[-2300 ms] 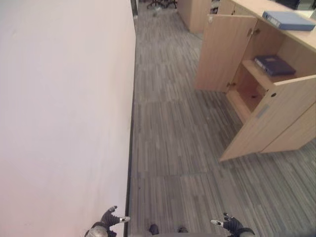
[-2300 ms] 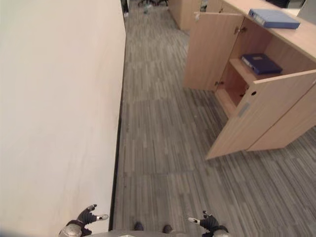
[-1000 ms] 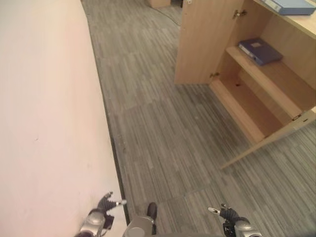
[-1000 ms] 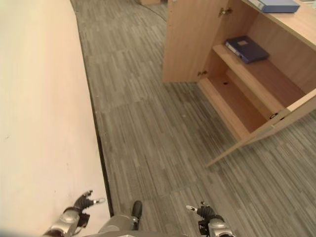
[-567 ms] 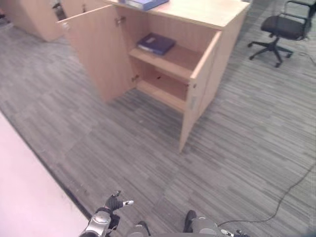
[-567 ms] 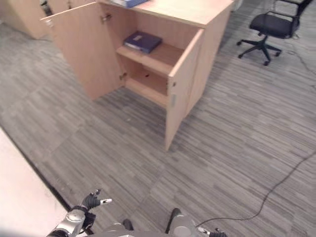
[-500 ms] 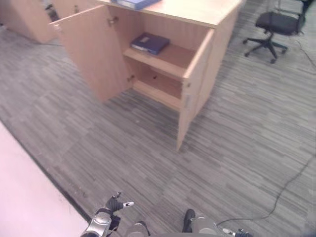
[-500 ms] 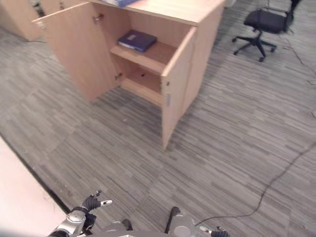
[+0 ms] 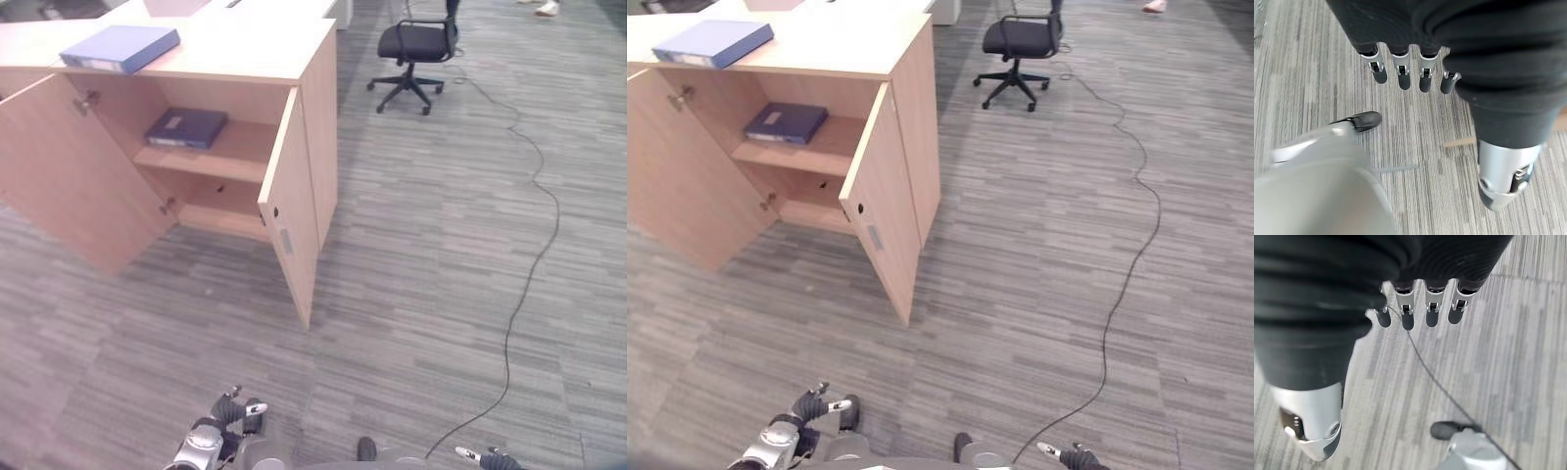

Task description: Put the empty folder in the office cabinet

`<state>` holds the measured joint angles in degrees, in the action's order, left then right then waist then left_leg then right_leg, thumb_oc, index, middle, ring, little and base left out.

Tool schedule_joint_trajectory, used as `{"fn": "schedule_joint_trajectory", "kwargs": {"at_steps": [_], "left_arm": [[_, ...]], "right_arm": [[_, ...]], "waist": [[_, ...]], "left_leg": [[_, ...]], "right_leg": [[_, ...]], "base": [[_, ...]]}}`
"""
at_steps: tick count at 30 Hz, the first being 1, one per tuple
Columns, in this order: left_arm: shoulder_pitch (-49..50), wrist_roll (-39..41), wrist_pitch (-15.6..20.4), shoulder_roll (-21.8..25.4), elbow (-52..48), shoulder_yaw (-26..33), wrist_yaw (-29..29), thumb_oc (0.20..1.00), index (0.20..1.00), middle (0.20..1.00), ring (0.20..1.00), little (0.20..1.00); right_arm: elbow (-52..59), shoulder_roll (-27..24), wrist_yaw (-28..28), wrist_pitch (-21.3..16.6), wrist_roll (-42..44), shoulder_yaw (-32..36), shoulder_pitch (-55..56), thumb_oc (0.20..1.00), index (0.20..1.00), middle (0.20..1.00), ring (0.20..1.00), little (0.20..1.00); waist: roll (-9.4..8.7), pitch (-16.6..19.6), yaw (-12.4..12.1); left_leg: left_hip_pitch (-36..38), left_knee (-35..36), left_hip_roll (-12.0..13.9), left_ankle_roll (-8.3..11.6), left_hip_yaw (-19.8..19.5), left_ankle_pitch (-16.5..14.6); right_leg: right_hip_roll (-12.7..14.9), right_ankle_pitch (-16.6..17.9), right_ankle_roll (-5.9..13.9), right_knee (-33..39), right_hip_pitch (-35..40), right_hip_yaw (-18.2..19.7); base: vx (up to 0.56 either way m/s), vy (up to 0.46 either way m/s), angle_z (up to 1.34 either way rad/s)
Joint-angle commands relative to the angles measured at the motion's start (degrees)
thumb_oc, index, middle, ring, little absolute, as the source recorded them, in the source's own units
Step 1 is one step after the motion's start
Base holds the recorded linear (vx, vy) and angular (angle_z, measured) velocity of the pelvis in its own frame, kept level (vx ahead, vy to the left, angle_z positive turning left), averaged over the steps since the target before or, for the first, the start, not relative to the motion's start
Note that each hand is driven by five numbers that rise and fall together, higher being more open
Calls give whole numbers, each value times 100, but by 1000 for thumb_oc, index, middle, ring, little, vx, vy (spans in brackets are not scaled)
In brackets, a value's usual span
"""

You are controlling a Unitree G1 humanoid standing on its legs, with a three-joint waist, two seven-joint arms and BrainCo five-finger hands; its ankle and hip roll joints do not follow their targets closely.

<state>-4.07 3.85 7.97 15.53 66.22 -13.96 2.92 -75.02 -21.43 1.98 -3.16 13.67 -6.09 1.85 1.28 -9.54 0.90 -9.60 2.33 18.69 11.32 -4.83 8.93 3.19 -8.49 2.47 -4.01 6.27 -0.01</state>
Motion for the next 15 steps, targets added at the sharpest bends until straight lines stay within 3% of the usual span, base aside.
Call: {"fn": "schedule_joint_trajectory", "kwargs": {"at_steps": [1,5,6,7,9,10,11,12,13,14,15], "left_arm": [[-50,210,122,225,-129,133,96,1000,1000,1000,1000,1000],[-39,303,133,260,-123,212,132,1000,1000,1000,1000,1000],[-37,310,107,231,-81,229,126,1000,1000,1000,1000,1000],[-59,288,111,223,-63,193,125,1000,1000,1000,1000,1000],[-117,93,131,223,8,-26,35,1000,1000,1000,1000,1000],[-120,92,136,223,15,-31,35,1000,1000,1000,1000,1000],[-193,142,142,315,-21,-90,-35,1000,1000,1000,1000,1000],[-225,190,158,351,-70,-73,0,1000,1000,1000,1000,1000],[-226,191,157,357,-72,-72,-1,1000,1000,1000,1000,1000],[-266,279,169,448,-185,-68,37,1000,1000,1000,1000,1000],[-269,284,162,474,-218,-69,42,1000,1000,1000,1000,1000]], "right_arm": [[-102,-173,-48,-14,171,145,2,1000,1000,1000,1000,1000],[-110,-170,-79,33,129,108,-25,1000,1000,1000,1000,1000],[-114,-131,-116,42,97,155,-11,1000,1000,1000,1000,1000],[-123,-113,-127,38,99,184,28,1000,1000,1000,1000,1000],[-139,-78,-165,51,138,296,115,1000,1000,1000,1000,1000],[-138,-76,-166,51,138,300,119,1000,1000,1000,1000,1000],[-136,4,-178,54,231,372,136,1000,1000,1000,1000,1000],[-93,80,-152,52,293,387,116,1000,1000,1000,1000,1000],[-91,86,-149,53,294,386,115,1000,1000,1000,1000,1000],[21,259,-121,31,447,366,25,1000,1000,1000,1000,1000],[88,331,-111,22,471,322,-25,1000,1000,1000,1000,1000]], "waist": [[76,-83,-160],[28,-48,-265],[34,59,-317],[13,77,-338],[-65,167,-293],[-83,172,-292],[-197,248,-256],[-271,257,-238],[-287,261,-249],[-306,231,-332],[-292,225,-359]], "left_leg": [[-285,59,526,-52,-210,396],[-438,-40,737,70,-449,481],[-418,-89,868,169,-355,417],[-473,-113,880,214,-321,428],[-581,-279,759,334,-165,410],[-588,-293,733,325,-161,399],[-620,-520,501,337,47,266],[-531,-485,383,297,179,136],[-525,-484,374,291,199,133],[-403,-394,243,133,556,32],[-301,-339,149,45,735,-7]], "right_leg": [[722,-752,535,-1206,-185,581],[1006,-887,738,-1355,-155,785],[1271,-793,939,-1261,-144,734],[1400,-742,1013,-1197,-75,699],[1774,-238,1241,-844,159,591],[1801,-216,1251,-803,181,577],[2074,983,1253,-627,47,596],[2198,1396,1253,-661,-45,520],[2213,1414,1253,-639,-46,530],[2533,2393,1233,-806,-354,-64],[2639,2550,1190,-912,-478,-478]], "base": [[233,458,-35],[175,507,-42],[93,602,-8],[132,800,8],[123,521,26],[115,557,53],[98,445,50],[96,443,28],[67,417,-6],[47,483,-18],[48,481,-21]]}}
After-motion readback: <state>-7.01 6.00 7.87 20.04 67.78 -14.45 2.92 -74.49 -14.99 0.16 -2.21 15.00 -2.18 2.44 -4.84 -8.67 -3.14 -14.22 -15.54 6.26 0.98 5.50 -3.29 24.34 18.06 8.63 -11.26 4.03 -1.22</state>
